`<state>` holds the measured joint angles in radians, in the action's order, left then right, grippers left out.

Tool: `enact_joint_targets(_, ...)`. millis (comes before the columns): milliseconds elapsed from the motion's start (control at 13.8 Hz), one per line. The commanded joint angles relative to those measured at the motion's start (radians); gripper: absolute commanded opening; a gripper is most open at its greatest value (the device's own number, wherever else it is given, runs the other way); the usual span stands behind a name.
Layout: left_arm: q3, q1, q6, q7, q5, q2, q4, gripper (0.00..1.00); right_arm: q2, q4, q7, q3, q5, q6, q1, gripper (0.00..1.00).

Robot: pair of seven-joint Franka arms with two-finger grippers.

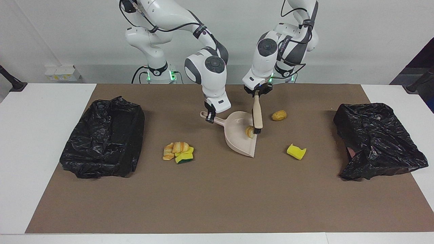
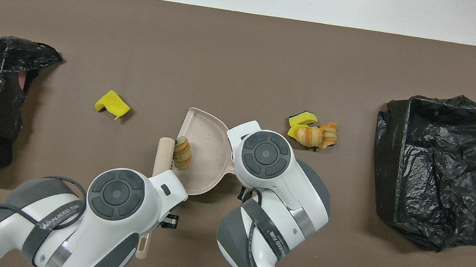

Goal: Sweep and dump trash in bin
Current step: 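Sweep the snack pieces into the dustpan with the left gripper's brush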

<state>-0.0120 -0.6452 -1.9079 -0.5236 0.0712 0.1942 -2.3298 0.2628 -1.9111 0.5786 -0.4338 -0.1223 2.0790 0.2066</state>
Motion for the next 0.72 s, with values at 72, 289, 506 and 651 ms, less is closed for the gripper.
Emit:
enact_joint_targets(72,-0.013,0.03,0.113,-0.275,0.009,0.063,-0.005,0.0,-0.008,-0.009,-0.028,-0.005,0.007,0.019,-0.004,0.0)
enact_joint_targets(289,-0.011,0.058,0.193,-0.464,0.009,0.099,-0.037,0.0,-0.008,-0.009,-0.028,-0.005,0.007,0.021,-0.004,0.0)
enact_joint_targets(506,-0.011,0.087,0.19,-0.643,0.009,0.174,-0.133,0.0,-0.008,-0.011,-0.028,-0.005,0.007,0.023,-0.004,0.0)
enact_joint_targets(651,-0.013,0.105,0.149,-0.65,0.016,0.229,-0.209,0.0,-0.008,-0.011,-0.028,-0.005,0.007,0.024,-0.004,0.0)
